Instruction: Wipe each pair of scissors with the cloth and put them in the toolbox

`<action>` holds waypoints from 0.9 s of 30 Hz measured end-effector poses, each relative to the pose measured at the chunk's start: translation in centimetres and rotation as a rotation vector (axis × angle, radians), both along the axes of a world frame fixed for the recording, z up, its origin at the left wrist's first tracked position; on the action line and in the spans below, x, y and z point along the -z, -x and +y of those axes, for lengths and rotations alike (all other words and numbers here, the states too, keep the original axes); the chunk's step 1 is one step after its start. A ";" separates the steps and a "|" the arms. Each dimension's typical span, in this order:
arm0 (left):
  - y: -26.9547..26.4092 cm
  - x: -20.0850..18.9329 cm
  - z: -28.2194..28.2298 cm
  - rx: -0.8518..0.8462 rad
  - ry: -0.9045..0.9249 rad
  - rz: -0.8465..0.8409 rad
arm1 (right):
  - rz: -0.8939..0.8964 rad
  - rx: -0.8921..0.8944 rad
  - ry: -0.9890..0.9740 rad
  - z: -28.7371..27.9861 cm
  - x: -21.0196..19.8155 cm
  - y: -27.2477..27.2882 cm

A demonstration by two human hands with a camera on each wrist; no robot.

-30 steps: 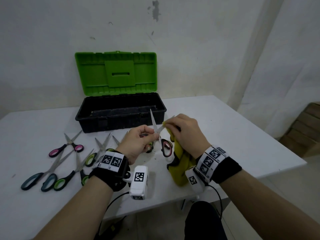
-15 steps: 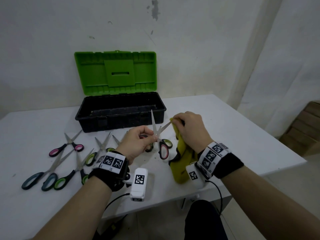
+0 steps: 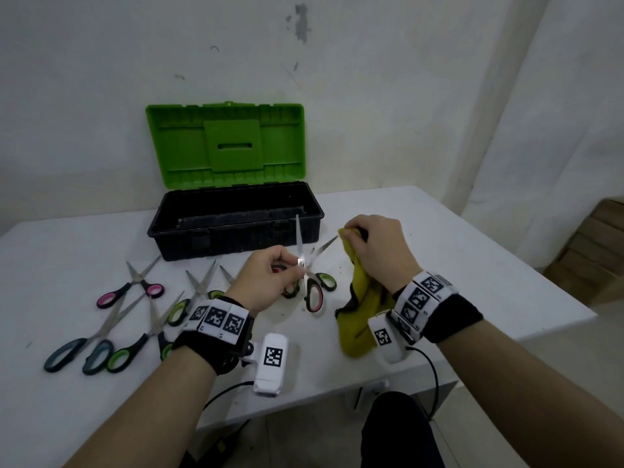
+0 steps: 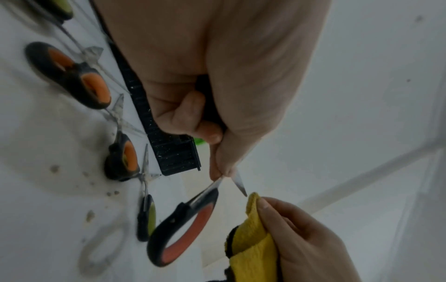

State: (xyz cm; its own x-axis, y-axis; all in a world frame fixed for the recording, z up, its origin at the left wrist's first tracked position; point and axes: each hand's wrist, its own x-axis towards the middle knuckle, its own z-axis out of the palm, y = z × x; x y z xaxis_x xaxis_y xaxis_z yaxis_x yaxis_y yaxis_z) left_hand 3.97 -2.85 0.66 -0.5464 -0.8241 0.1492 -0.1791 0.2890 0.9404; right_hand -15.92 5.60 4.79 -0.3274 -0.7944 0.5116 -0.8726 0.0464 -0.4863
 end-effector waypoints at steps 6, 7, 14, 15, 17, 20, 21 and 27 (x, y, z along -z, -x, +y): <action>0.8 -0.6 0.8 0.023 -0.268 0.160 | 0.106 -0.244 0.109 0.9 1.3 -2.8; 0.9 -0.7 0.9 0.038 -0.309 0.190 | 0.104 -0.253 0.118 0.8 1.6 -2.7; 0.5 -0.7 0.7 0.044 -0.422 0.226 | -0.011 -0.010 0.233 0.2 0.7 0.7; 0.5 -0.6 0.6 0.036 -0.416 0.218 | -0.008 -0.026 0.252 0.3 0.6 0.6; 0.6 -0.5 0.5 0.022 -0.383 0.185 | 0.035 -0.124 0.245 0.6 0.6 -0.6; 0.9 -0.6 0.7 0.043 -0.350 0.171 | 0.099 -0.211 0.129 0.5 1.6 -2.2; 1.0 -0.7 0.8 0.052 -0.337 0.165 | 0.101 -0.207 0.106 0.4 1.8 -2.2; 0.5 -0.4 0.6 0.032 -0.284 0.121 | 0.019 0.005 0.131 -0.2 1.0 0.3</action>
State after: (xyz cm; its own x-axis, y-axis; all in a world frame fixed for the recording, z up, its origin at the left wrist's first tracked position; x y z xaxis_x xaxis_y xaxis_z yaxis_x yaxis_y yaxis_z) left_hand 3.51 -2.22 1.10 -0.5651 -0.8248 -0.0188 -0.0555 0.0153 0.9983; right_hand -16.27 5.36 3.75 -0.3208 -0.7187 0.6169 -0.8814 -0.0120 -0.4723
